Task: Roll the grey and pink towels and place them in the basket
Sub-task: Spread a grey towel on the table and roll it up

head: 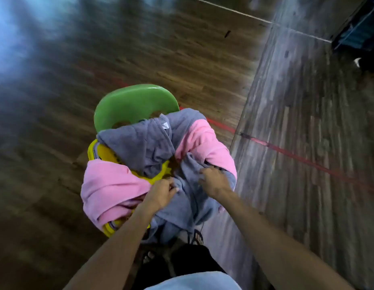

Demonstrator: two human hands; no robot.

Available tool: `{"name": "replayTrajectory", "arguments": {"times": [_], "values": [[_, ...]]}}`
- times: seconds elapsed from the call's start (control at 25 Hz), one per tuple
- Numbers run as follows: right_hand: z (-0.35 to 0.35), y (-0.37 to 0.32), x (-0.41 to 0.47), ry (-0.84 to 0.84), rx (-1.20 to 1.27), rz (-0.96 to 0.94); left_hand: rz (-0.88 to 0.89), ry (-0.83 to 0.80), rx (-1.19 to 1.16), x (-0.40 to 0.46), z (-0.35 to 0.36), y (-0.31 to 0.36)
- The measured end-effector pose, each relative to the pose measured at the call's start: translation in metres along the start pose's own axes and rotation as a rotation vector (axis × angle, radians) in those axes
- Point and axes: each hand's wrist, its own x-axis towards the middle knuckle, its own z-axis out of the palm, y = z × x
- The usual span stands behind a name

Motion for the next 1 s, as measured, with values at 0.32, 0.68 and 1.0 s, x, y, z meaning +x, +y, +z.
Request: {"name": "replayTrajectory", "arguments": {"times": [0.32,0.68,1.0], "values": [[0.017,0.026,0.014,0.030,-0.037,0.104,-0.227,0.264,-0.126,-0.001,0.031,0.012],[0.016,0.039,0.032,0.203,0.232,0.024,-0.269,0.616,-0.085,-0.002,0.038,0.047],[-0.033,0.056,-0.033,0.703,0.475,-0.213,0.255,0.845,-0.183,-0.026,-0.028,0.135]]}}
